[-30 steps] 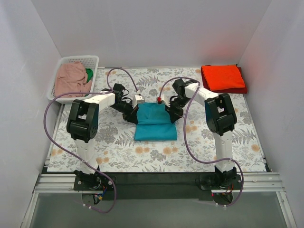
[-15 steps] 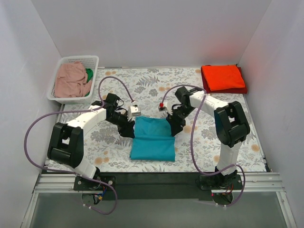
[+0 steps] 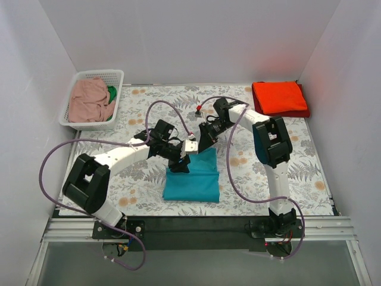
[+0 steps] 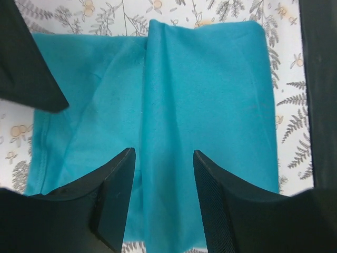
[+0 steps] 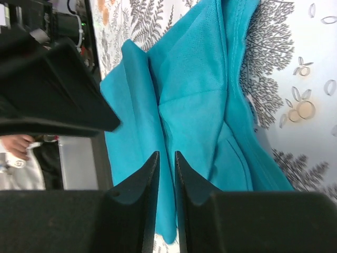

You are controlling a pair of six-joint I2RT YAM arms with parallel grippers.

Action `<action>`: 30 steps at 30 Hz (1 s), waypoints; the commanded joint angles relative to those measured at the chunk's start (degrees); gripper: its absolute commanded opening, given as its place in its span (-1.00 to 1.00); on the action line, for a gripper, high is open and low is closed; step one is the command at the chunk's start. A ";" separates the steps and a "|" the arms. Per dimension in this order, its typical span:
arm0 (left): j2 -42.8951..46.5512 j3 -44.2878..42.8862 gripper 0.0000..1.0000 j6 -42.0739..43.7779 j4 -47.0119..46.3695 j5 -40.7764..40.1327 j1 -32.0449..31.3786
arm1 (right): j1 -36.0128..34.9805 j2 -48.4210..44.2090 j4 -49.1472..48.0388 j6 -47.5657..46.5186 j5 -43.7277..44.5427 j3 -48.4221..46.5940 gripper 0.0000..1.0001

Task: Fold and stack the t-shirts
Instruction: Fold the tshirt

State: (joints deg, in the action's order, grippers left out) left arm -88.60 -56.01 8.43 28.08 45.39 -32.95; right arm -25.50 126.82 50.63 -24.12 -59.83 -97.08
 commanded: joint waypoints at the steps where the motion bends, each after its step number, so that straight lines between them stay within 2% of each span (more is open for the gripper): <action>1: -3.16 -1.21 -0.07 0.01 -4.95 -1.61 -0.80 | -1.66 0.70 -3.87 7.15 -5.55 -1.98 -0.54; 12: -9.05 1.43 -0.12 0.54 -11.11 -5.75 -3.44 | -3.07 8.52 -7.04 8.12 -3.62 1.45 -0.55; 22: -9.13 0.12 -0.78 0.98 -7.43 -4.17 -3.88 | -3.16 10.46 -8.80 7.77 -2.57 4.00 -0.56; 23: -9.31 -0.41 -0.94 0.89 -6.81 -3.64 -3.96 | -3.16 10.55 -8.88 7.77 -2.66 4.18 -0.56; 24: -9.49 -0.85 -1.00 0.89 -6.28 -3.64 -3.96 | -3.16 10.72 -9.06 7.68 -2.66 4.70 -0.56; 30: -8.61 -2.61 -1.00 2.03 -5.40 -5.47 -3.96 | -3.24 10.64 -9.41 6.54 -2.39 6.99 -0.57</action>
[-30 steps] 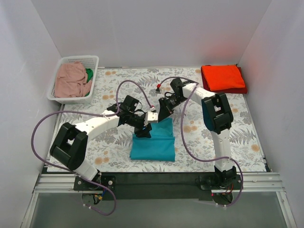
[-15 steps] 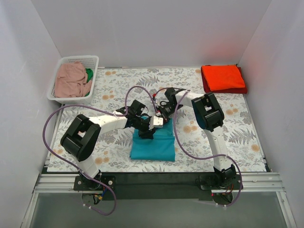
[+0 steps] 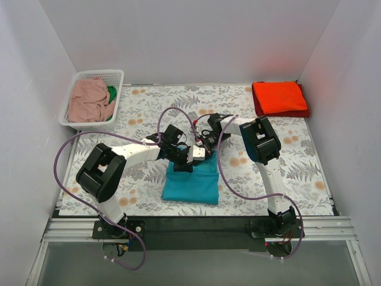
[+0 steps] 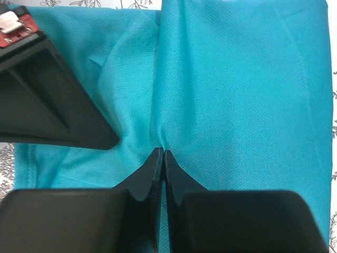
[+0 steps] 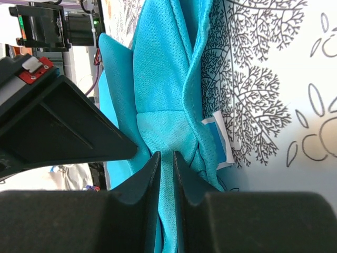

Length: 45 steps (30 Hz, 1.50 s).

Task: Fold and stack the t-shirts
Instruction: Fold the tshirt

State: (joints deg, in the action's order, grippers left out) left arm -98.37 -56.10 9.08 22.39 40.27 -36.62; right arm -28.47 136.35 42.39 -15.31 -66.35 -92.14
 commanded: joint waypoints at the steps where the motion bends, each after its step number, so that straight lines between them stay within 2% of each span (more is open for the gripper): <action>1: 1.33 -2.88 -1.00 1.29 -0.15 -0.63 -0.29 | -0.27 1.11 -1.34 -2.35 4.12 2.75 -0.57; 7: 1.16 -4.98 -1.00 1.47 -2.79 -1.77 0.23 | -0.45 1.54 -1.70 -2.88 3.77 3.98 -0.57; 17: -3.93 -10.17 -1.00 2.34 -7.10 -4.15 4.19 | -0.62 1.46 -1.79 -3.06 3.85 4.69 -0.57; 22: -3.15 -7.19 -1.00 4.45 -7.98 -3.62 4.28 | -0.36 -0.73 -1.26 -3.06 7.63 2.41 -0.57; 28: -0.34 -1.74 -1.00 4.10 -10.26 -3.01 3.84 | -0.27 -7.06 -0.38 -4.29 17.37 -1.54 -0.49; 33: 2.91 2.91 -1.00 4.81 -11.23 -2.57 1.21 | -0.18 -11.28 0.85 -5.96 19.94 -4.10 -0.49; 40: 5.37 6.78 -1.00 2.70 -11.76 -1.69 -2.13 | -0.18 -8.83 2.60 -8.59 17.58 -6.74 -0.51; 45: 7.31 7.49 -1.00 0.94 -10.62 -1.25 -3.11 | -0.18 -3.91 4.10 -9.12 6.77 -4.46 -0.60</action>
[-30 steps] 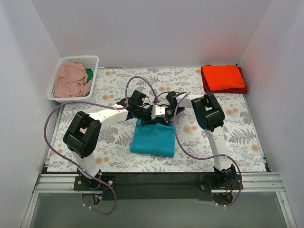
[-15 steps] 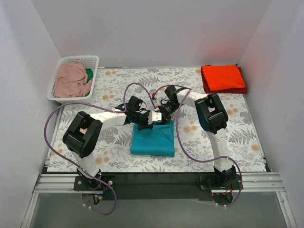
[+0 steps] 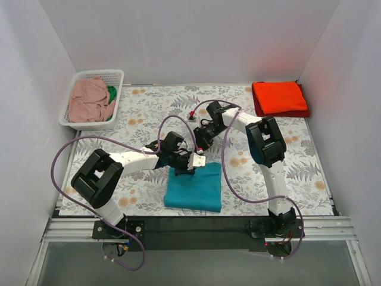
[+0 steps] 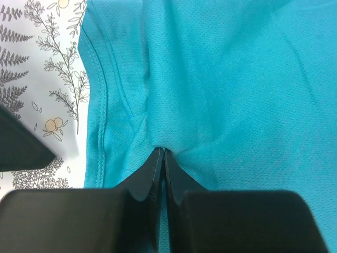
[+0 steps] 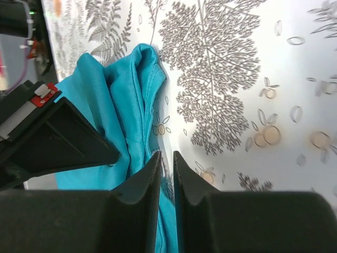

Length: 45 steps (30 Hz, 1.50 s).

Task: Fold and stack the t-shirts
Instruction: Fold the tshirt

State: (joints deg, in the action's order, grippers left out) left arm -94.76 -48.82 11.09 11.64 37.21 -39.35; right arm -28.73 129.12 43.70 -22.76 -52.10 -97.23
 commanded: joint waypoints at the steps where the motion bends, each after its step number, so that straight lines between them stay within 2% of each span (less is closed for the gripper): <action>1: 3.79 0.39 -1.00 -0.99 0.23 1.64 -0.29 | -0.01 3.85 3.05 -2.02 -9.06 1.16 -0.61; 5: 4.76 1.18 -1.00 0.24 0.75 1.28 -0.29 | 0.08 3.95 5.51 -6.14 -15.13 3.54 -0.66; 22: 5.90 3.82 -1.00 2.71 1.28 2.51 -1.08 | 0.08 -3.08 12.28 -14.94 -14.78 3.10 -0.67; 28: 6.43 2.85 -1.00 1.65 0.93 1.55 -1.08 | -2.56 0.51 14.21 -17.58 -15.49 7.05 -0.70; 33: 9.59 4.16 -1.00 2.27 0.84 2.07 -1.16 | -2.56 4.47 14.48 -17.75 -15.49 6.09 -0.71; 45: 12.50 4.43 -1.00 2.70 -6.09 -5.21 -1.08 | -2.56 9.48 14.66 -18.02 -16.55 6.00 -0.72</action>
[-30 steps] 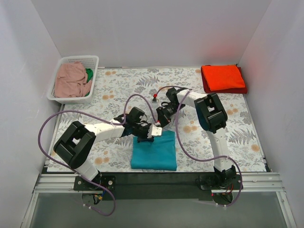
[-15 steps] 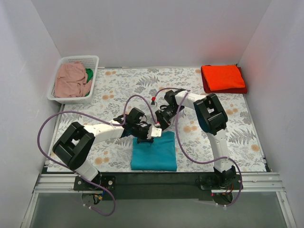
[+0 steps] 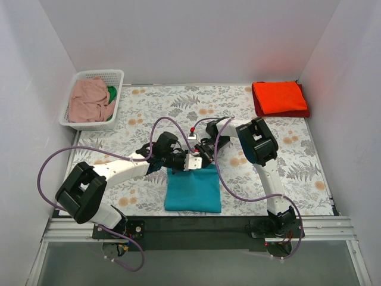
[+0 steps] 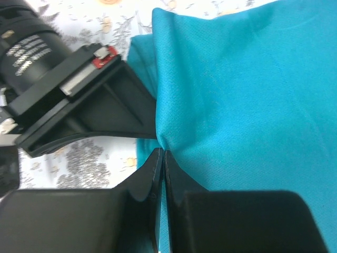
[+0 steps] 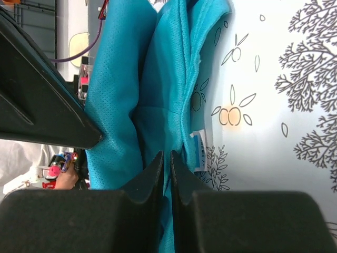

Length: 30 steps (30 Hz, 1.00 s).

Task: Fold and stack the t-shirts
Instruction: Fold the tshirt

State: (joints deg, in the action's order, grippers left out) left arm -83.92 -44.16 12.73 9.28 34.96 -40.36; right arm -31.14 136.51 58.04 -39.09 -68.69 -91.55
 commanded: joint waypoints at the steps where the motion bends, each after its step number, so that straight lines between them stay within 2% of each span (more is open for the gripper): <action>1: 1.31 -0.40 -1.00 1.07 -4.61 -3.93 0.02 | -0.15 2.01 0.23 -1.86 -0.04 0.40 -0.72; 10: -3.09 -2.77 -1.00 3.79 -8.93 -6.92 2.83 | -0.15 1.75 0.23 -2.30 -0.05 1.46 -0.72; 13: -3.44 -2.77 -1.00 3.70 -13.32 -7.19 3.00 | -0.15 1.74 0.14 -2.31 0.04 1.72 -0.72; 30: 1.48 2.59 -1.00 5.02 -23.95 -4.81 3.01 | -0.15 2.10 0.05 -2.48 0.04 2.78 -0.73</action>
State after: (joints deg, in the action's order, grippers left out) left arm -84.68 -41.93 16.78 -11.03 29.15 -37.65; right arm -30.85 136.55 57.95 -40.05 -70.24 -90.94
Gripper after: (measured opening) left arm 0.010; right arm 0.140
